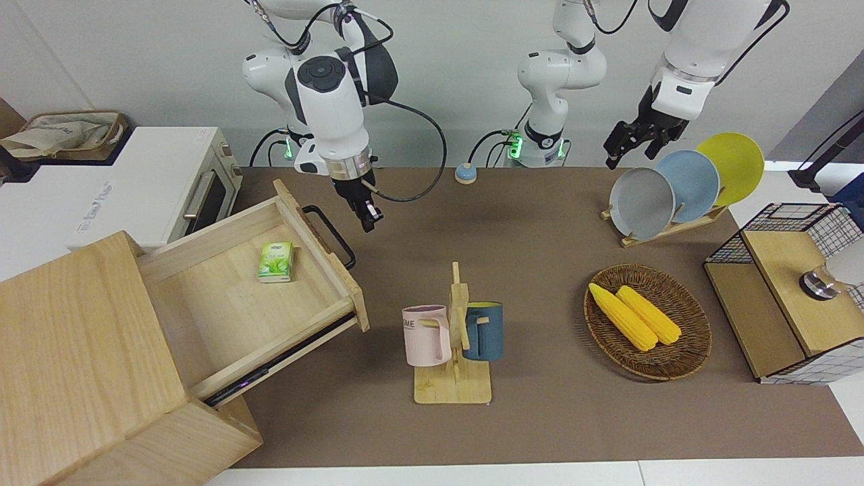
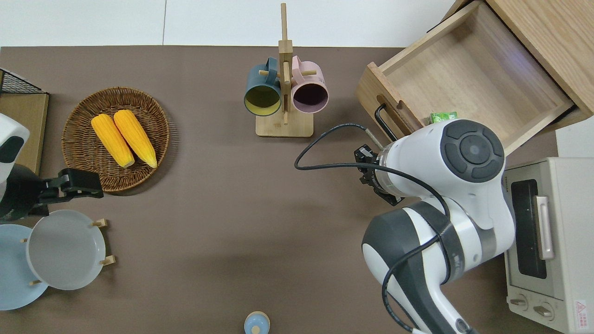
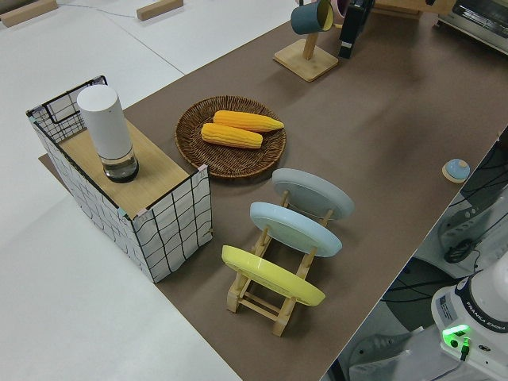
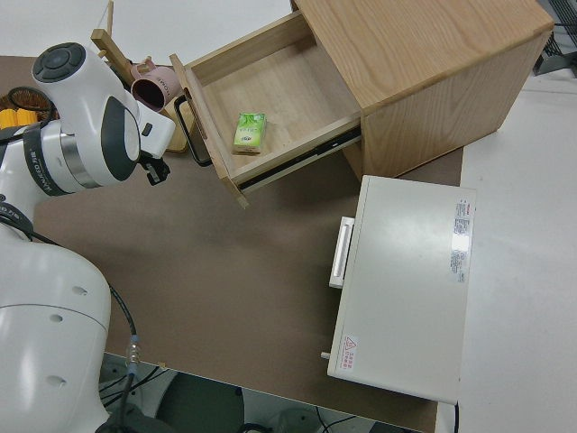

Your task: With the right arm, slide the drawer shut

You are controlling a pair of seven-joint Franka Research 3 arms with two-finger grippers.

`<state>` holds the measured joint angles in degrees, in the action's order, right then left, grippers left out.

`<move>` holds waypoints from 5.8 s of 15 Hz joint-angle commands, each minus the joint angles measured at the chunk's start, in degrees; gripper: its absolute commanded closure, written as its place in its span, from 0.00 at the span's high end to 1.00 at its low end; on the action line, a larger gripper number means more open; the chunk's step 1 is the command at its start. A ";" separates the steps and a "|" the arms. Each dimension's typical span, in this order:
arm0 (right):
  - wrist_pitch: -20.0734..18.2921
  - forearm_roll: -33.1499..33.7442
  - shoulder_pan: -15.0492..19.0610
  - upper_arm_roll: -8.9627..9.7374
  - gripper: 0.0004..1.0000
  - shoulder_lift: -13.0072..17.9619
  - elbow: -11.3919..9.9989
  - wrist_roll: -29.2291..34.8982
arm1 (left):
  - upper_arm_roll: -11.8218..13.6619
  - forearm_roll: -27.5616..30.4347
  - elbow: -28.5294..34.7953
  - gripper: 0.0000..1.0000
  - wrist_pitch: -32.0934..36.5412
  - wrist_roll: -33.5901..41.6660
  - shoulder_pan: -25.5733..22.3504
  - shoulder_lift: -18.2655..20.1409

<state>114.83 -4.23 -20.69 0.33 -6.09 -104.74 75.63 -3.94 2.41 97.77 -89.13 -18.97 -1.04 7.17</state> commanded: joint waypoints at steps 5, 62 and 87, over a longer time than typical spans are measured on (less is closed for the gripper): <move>1.10 5.36 1.00 -0.59 0.00 -2.17 1.91 1.01 | 0.25 0.05 -0.21 0.99 0.89 0.51 0.07 0.48; -1.35 12.14 25.88 5.29 0.37 -13.43 20.90 -29.67 | 0.25 0.05 -0.21 0.99 0.89 0.51 0.07 0.48; -28.94 3.08 19.81 4.95 0.99 11.36 11.58 -72.90 | 0.25 0.05 -0.21 0.99 0.97 0.51 0.07 0.48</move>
<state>88.35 1.20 -1.71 7.06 3.06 -91.54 8.42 -3.94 2.41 97.77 -89.13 -18.96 -1.04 7.17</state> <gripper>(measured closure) 0.013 0.004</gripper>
